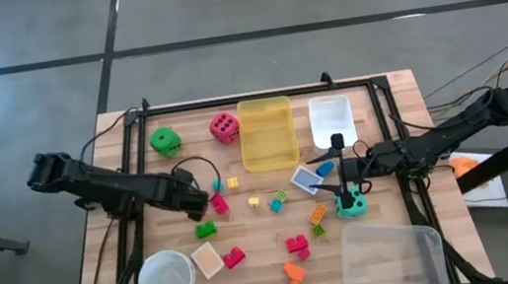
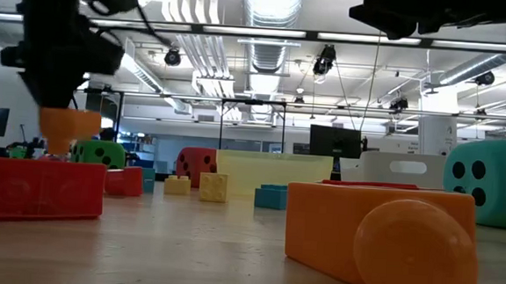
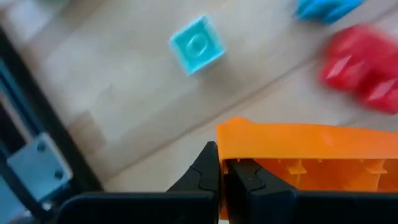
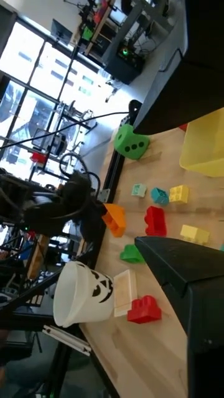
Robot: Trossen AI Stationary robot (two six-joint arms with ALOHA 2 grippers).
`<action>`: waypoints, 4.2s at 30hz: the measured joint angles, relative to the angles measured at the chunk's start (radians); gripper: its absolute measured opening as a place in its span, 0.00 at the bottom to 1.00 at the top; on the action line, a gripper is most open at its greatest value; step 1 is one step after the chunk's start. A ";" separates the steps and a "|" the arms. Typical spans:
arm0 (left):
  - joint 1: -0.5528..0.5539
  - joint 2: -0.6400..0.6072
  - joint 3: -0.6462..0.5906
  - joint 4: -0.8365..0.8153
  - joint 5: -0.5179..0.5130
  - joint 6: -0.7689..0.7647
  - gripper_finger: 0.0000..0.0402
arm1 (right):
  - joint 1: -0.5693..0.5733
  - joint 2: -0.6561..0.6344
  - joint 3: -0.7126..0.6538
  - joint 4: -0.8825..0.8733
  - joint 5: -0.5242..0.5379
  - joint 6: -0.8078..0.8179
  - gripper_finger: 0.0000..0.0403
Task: Pick & Place Toys
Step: Put the orange game piece into the yellow bin
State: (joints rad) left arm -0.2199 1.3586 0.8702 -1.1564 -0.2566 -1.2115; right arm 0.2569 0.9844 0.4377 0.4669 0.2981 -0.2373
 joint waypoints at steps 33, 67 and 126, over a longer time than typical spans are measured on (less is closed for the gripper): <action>0.381 0.436 0.615 0.274 -0.088 0.939 0.00 | -0.001 -0.028 0.000 -0.149 0.173 0.462 0.69; 0.521 0.645 0.681 0.494 -0.066 1.475 0.00 | 0.007 -0.045 0.018 -0.174 0.139 0.392 0.69; 0.502 0.724 0.660 0.423 -0.028 1.526 0.00 | 0.007 -0.039 0.016 -0.204 0.139 0.402 0.69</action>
State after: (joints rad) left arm 0.2817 2.0823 1.5307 -0.7330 -0.2851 0.3149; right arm 0.2642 0.9459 0.4541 0.2626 0.4370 0.1650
